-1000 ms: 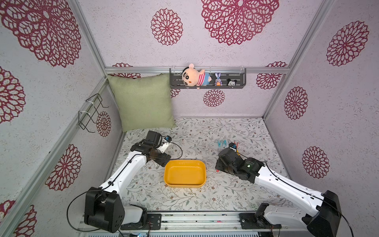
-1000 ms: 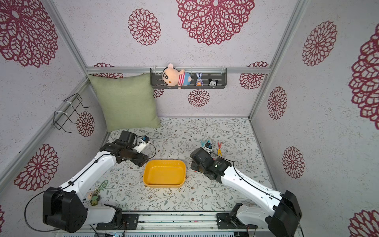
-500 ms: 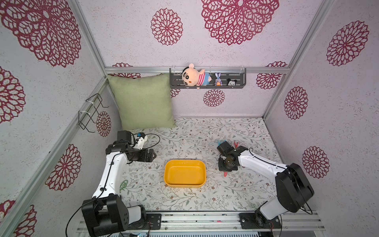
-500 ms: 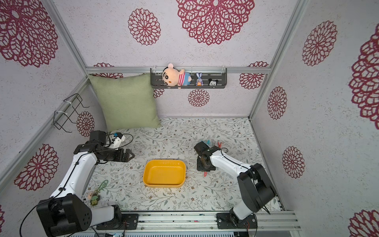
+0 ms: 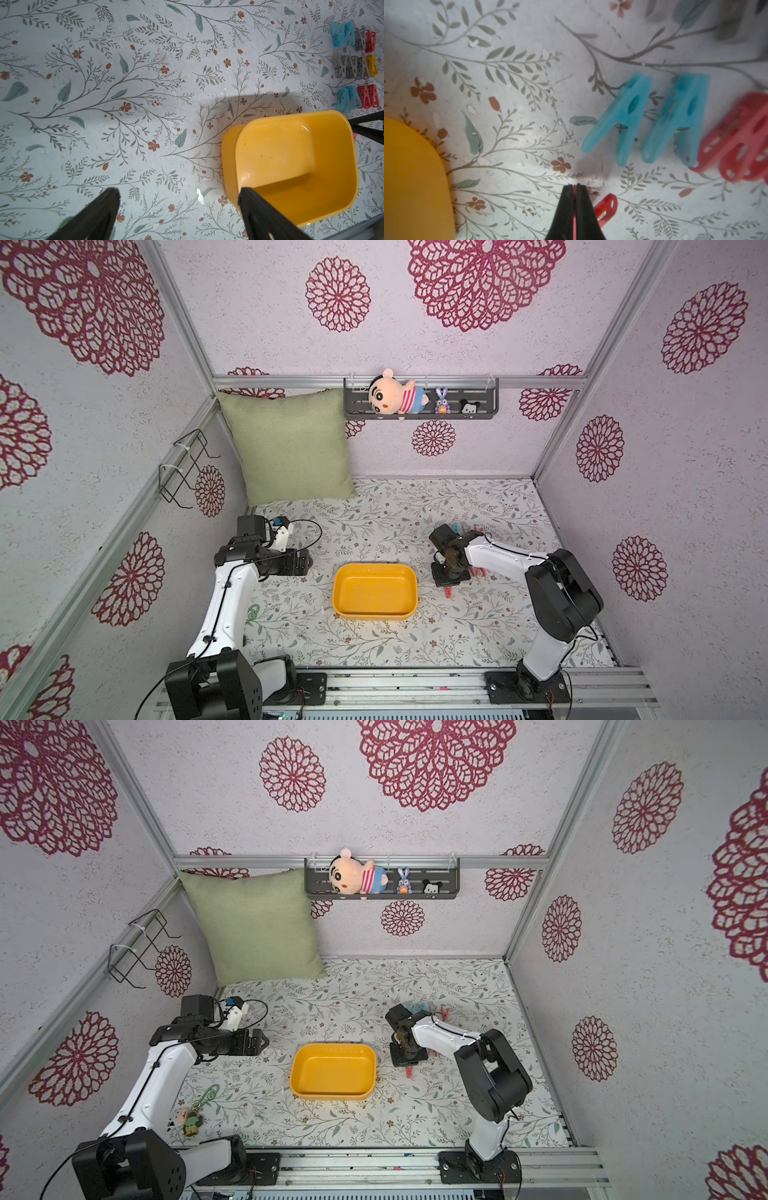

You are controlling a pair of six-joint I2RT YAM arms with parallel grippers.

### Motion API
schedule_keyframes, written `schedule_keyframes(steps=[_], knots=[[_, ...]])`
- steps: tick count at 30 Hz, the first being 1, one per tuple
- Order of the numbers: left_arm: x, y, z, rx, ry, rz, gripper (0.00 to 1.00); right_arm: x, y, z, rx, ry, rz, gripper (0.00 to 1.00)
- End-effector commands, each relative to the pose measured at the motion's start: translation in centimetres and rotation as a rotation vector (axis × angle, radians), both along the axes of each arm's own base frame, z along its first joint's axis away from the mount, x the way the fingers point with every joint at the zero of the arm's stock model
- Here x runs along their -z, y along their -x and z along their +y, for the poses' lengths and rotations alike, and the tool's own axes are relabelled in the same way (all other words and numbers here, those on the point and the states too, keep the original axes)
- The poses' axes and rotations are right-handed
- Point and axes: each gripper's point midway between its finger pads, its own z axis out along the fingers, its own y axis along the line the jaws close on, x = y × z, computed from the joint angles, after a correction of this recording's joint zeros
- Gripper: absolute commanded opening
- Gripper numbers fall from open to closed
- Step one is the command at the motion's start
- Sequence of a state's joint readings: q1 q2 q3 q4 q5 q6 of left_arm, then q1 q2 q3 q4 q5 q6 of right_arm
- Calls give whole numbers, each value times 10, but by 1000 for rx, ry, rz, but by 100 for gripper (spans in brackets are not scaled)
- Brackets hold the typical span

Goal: Take the clothespins out of the storage box
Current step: Place the clothespin at the center of the board.

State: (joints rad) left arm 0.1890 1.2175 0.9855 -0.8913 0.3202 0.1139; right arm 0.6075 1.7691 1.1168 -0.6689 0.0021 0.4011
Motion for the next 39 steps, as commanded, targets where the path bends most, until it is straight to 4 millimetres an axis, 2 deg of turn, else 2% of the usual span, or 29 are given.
schedule_keyframes(steps=[1,16,21,27,28,33,34,35,39], knots=[[-5,-5,3,-11,-3,-30,97,-3,-6,5,-9,4,-12,0],[-4,-4,-1,4,22,-19,97,7,-6,-3,-11,57,-7,2],[-3,-4,-3,6,30,-12,97,8,-7,-6,-17,70,-13,8],[-3,-3,-4,10,35,-9,97,7,-7,-4,-22,56,-11,23],[-3,-3,-4,10,36,-9,97,5,-8,-4,-20,55,-16,28],[-4,-3,-5,13,38,-11,97,-6,-10,0,-19,27,-41,30],[-4,-3,-4,12,39,-8,98,-9,-11,2,-19,17,-46,35],[-4,-2,-5,13,39,-9,98,-13,-12,4,-20,5,-53,36],[-5,-3,-4,14,34,-19,97,-39,-15,10,-20,-56,-110,45]])
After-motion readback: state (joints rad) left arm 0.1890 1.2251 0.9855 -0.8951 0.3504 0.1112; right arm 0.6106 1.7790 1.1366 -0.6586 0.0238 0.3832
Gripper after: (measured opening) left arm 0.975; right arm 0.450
